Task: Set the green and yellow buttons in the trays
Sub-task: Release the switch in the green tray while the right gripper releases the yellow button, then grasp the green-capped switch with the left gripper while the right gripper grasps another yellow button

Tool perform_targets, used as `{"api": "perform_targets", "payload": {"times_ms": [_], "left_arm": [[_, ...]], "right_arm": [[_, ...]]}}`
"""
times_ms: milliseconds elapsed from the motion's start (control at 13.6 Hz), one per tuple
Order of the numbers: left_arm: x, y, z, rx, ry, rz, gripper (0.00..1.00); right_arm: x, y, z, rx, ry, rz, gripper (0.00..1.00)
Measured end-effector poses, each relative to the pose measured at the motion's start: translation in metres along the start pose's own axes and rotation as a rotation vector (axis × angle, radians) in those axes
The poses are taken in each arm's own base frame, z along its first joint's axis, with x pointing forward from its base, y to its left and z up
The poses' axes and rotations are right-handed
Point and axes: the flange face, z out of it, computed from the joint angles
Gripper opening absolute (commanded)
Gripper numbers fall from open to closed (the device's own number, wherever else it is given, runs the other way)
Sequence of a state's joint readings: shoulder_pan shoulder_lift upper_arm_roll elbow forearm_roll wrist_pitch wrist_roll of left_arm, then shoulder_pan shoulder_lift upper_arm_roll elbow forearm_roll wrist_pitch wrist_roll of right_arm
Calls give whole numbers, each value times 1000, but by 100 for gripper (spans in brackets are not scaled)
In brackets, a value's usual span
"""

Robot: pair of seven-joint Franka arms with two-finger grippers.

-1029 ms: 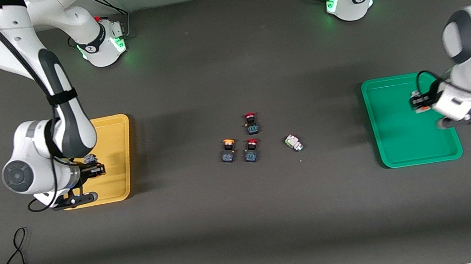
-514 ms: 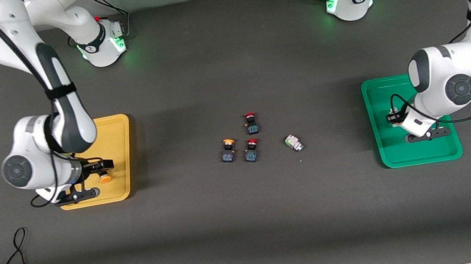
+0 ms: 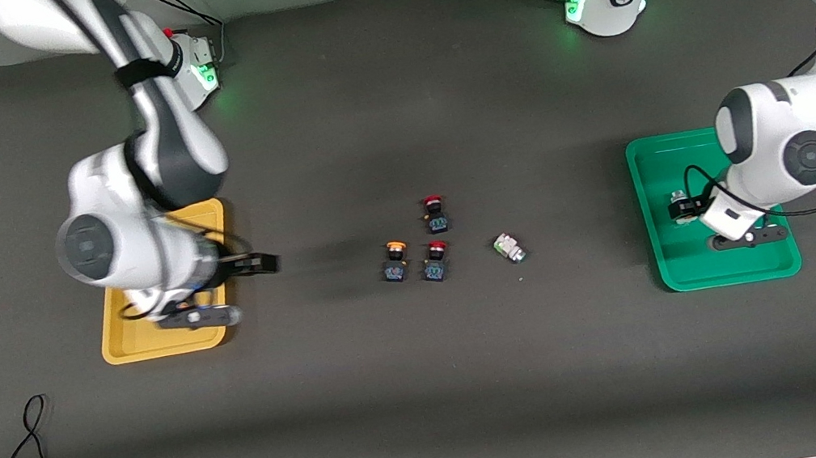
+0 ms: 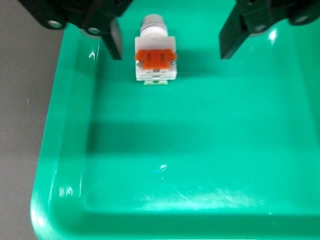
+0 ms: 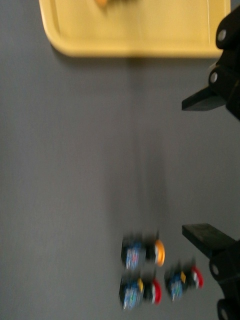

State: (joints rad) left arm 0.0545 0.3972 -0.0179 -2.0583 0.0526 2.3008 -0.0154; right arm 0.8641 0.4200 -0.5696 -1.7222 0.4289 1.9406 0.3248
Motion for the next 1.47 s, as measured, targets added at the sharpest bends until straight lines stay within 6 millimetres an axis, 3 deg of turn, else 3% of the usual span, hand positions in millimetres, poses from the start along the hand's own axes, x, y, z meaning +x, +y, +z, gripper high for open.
{"api": "perform_targets", "payload": {"times_ms": [294,588,808,1029,1176,1249,1396,1469], "left_arm": [[18,-15,-94,5,-28,-25,100],[28,-20,-172,-34,-26,-51,100],[29,-5,-193,-91,-27,-54,100],[28,32,-195,-96,-35,-73,100],[27,62,-194,-88,-42,-93,100],[25,80,-192,-82,-47,-106,100],[23,114,-185,-69,-61,-129,100],[21,130,-181,-64,-66,-137,100]], "right_arm": [[2,-80,33,-29,42,76,100],[-5,-143,100,-30,96,113,100],[-6,-158,154,-41,120,109,100],[-11,-165,189,-58,122,90,98],[-12,-165,204,-70,128,85,82],[-12,-165,210,-74,130,84,64],[-18,-169,217,-80,130,73,0],[-20,-171,219,-82,130,73,0]]}}
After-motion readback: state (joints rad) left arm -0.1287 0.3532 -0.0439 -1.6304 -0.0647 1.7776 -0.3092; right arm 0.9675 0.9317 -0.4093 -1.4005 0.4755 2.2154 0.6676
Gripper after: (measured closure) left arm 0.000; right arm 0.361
